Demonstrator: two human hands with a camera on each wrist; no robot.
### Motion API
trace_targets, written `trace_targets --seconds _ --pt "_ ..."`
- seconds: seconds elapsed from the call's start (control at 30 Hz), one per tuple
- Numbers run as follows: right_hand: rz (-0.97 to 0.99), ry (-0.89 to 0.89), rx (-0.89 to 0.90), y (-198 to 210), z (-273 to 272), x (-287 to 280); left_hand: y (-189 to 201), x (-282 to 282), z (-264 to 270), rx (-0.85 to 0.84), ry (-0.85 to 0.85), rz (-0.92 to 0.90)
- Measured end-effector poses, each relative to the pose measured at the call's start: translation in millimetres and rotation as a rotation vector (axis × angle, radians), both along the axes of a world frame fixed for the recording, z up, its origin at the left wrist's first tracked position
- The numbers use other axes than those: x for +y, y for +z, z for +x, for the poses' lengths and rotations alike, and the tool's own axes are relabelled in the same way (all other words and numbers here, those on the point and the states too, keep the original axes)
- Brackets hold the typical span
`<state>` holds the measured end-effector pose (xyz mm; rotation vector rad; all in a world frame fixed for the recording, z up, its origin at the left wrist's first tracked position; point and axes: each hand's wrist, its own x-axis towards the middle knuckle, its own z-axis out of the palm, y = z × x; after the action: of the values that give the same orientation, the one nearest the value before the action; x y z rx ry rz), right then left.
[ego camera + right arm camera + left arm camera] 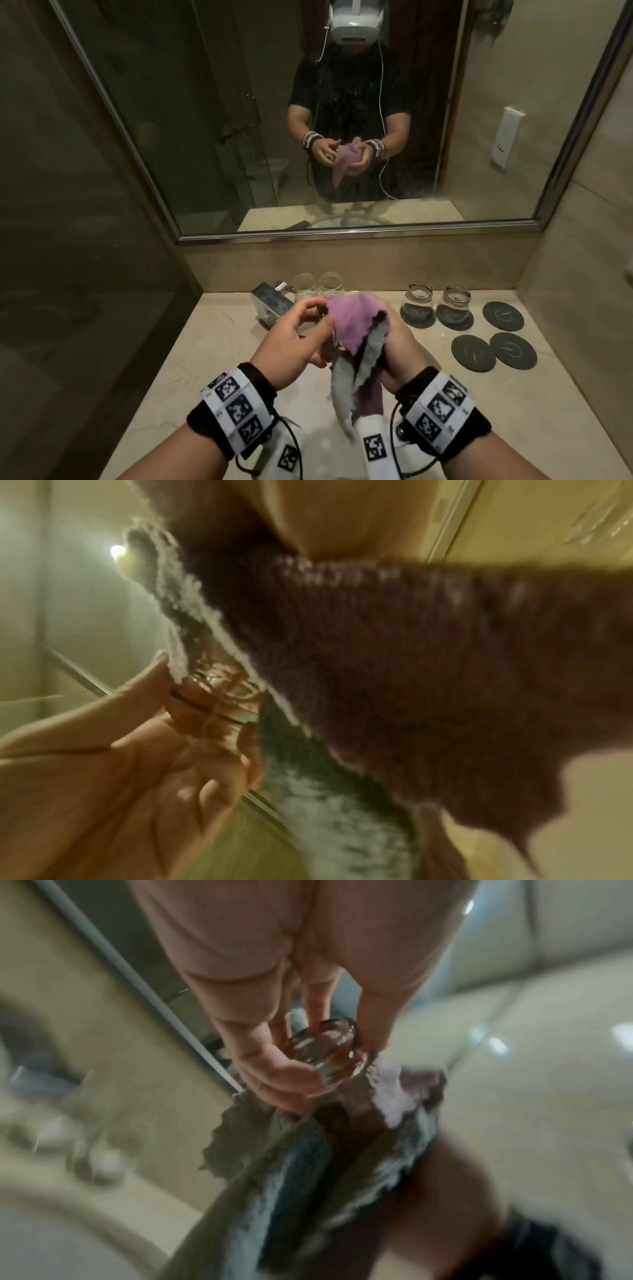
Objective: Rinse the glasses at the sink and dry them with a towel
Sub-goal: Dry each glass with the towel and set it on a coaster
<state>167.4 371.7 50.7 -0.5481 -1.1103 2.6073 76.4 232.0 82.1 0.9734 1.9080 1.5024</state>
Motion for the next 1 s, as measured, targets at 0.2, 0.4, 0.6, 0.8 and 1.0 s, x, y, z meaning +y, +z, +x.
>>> trace_targets --seconds 0.2,0.4,0.6,0.8,1.0 --pt "0.059 0.031 -0.012 4 -2 0 -4 -7 -4 0.685 -0.138 -0.028" --pt "0.033 -0.112 0.043 -1 -3 -2 3 1 1 -0.102 0.025 0.040" --pt "-0.116 0.095 0.080 15 -2 -1 4 -10 -6 0.700 -0.177 -0.027" --pt "0.062 -0.144 0.099 13 1 -8 10 -2 3 0.003 -0.069 0.058" --pt "-0.094 0.140 -0.031 20 2 -6 -4 -9 -8 0.681 -0.156 -0.043"
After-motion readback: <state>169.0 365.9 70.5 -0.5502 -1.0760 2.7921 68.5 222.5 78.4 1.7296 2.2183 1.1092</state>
